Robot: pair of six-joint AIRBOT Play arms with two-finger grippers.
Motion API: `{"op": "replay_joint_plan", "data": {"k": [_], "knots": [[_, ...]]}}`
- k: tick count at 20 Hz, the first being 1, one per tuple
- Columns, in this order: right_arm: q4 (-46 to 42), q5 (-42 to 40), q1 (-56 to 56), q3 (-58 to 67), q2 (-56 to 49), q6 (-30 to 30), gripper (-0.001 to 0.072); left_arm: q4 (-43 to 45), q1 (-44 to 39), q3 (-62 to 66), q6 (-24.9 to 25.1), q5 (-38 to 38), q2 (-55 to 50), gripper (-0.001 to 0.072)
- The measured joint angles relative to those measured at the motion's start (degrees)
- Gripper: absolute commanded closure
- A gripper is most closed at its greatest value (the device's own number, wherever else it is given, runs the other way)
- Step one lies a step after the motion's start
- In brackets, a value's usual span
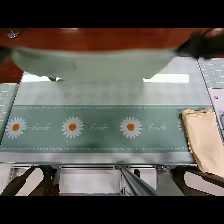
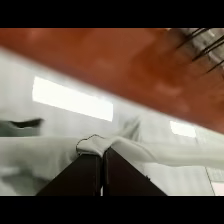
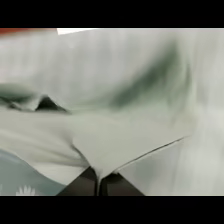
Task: Fold the shirts.
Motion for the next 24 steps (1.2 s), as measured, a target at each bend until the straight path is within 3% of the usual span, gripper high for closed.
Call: {"op": "replay_joint_plan", "data": {"k": [4, 10, 18, 21, 24], "knots": [[-1.2, 1.7, -0.7, 18.4, 4.8, 1.2, 0.0693, 4.3, 0.0, 23.0, -3.8, -5.0, 0.5, 0.0674], [-10.8, 6.1, -1.1, 24.7, 19.8, 1.8, 0.0693, 20.0, -1.9, 40.7, -9.1, -12.2, 8.0, 0.0674], [-20.6, 12.2, -1.1, 18.4, 32.6, 3.8, 0.0693, 50.4, -30.8, 40.3, -10.8, -17.8, 17.5, 0.0673], [-20.7, 14.1, -1.1, 10.6, 33.2, 4.2, 0.0693, 61.1, -36.7, 33.7, -12.1, -19.7, 17.1, 0.0673], [-20.5, 15.0, -1.1, 1.2, 30.9, 3.9, 0.0693, 65.8, -38.3, 23.9, -13.4, -18.2, 14.4, 0.0673]]}}
